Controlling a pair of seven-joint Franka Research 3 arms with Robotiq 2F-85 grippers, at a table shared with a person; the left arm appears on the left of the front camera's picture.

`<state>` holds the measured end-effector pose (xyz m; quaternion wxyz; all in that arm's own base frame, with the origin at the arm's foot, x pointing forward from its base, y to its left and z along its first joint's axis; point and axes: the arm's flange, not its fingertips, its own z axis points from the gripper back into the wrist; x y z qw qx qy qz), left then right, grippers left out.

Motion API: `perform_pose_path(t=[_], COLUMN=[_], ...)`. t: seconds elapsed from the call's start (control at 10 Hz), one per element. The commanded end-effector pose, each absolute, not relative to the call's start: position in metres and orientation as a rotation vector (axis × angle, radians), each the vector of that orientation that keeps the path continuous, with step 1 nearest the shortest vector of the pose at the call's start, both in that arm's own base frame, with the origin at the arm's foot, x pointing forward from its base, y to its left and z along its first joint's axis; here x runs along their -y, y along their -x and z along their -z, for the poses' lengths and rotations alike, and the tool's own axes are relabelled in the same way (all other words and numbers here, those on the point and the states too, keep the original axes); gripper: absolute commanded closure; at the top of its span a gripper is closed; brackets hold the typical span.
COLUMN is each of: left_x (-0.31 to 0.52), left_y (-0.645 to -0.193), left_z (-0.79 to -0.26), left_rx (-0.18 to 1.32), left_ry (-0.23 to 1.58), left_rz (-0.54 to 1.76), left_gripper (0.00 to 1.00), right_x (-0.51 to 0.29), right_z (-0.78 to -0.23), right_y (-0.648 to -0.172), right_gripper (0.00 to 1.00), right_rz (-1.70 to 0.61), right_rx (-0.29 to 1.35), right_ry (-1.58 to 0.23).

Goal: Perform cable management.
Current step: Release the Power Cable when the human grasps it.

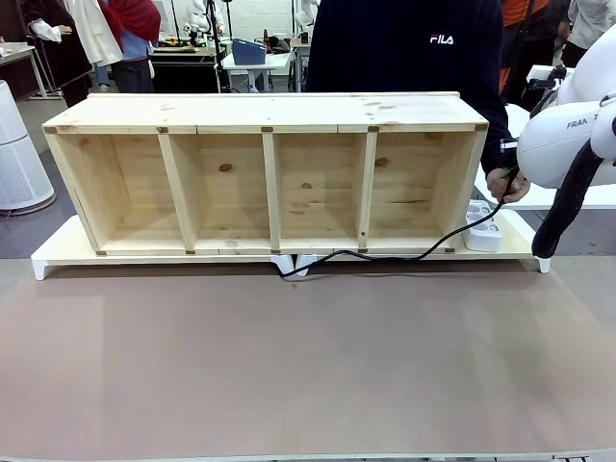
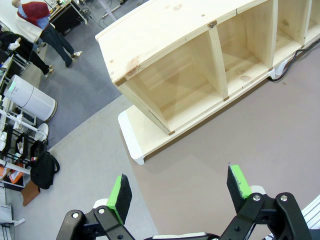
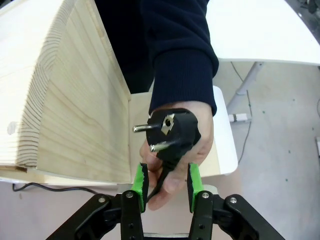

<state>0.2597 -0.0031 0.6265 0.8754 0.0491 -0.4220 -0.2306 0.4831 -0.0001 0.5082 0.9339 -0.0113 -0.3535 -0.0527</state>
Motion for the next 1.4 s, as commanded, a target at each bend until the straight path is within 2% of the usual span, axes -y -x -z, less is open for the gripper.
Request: perform_pose_path(t=[0.0, 0.1, 0.2, 0.3, 0.4, 0.5, 0.6, 0.7, 1.0, 1.3], left_x=[0.0026, 0.0026, 0.0026, 0.0026, 0.0026, 0.0026, 0.0026, 0.0026, 0.0026, 0.0026], left_y=[-0.2594, -0.2594, -0.2594, -0.2594, -0.2594, -0.2594, -0.2594, -0.2594, -0.2594, -0.2594], left_z=[-0.6267, -0.6267, -0.6267, -0.6267, -0.6267, -0.6267, -0.6267, -0.6267, -0.6267, -0.6267], left_rx=[0.882, 0.882, 0.882, 0.882, 0.882, 0.882, 0.882, 0.882, 0.882, 0.882], left_ry=[-0.103, -0.103, -0.103, -0.103, -0.103, -0.103, -0.103, -0.103, -0.103, -0.103], left_rz=[0.481, 0.481, 0.481, 0.481, 0.481, 0.481, 0.481, 0.481, 0.481, 0.481], left_gripper=[0.0, 0.0, 0.0, 0.0, 0.0, 0.0, 0.0, 0.0, 0.0, 0.0], right_x=[0.0014, 0.001, 0.001, 0.0009, 0.0008, 0.0008, 0.0007, 0.0007, 0.0049, -0.0001], right_z=[-0.5145, -0.5148, -0.5152, -0.5152, -0.5152, -0.5154, -0.5157, -0.5158, -0.5146, -0.5128], right_y=[-0.4806, -0.4803, -0.4804, -0.4799, -0.4795, -0.4796, -0.4794, -0.479, -0.4777, -0.479], right_gripper=[0.27, 0.41, 0.08, 0.22, 0.0, 0.03, 0.16, 0.0, 0.0, 0.0], right_rz=[0.101, 0.099, 0.098, 0.095, 0.092, 0.091, 0.088, 0.087, 0.102, 0.101], right_rx=[0.703, 0.702, 0.701, 0.699, 0.697, 0.695, 0.695, 0.694, 0.729, 0.709], right_ry=[0.016, 0.018, 0.019, 0.019, 0.02, 0.02, 0.02, 0.019, -0.023, 0.03])
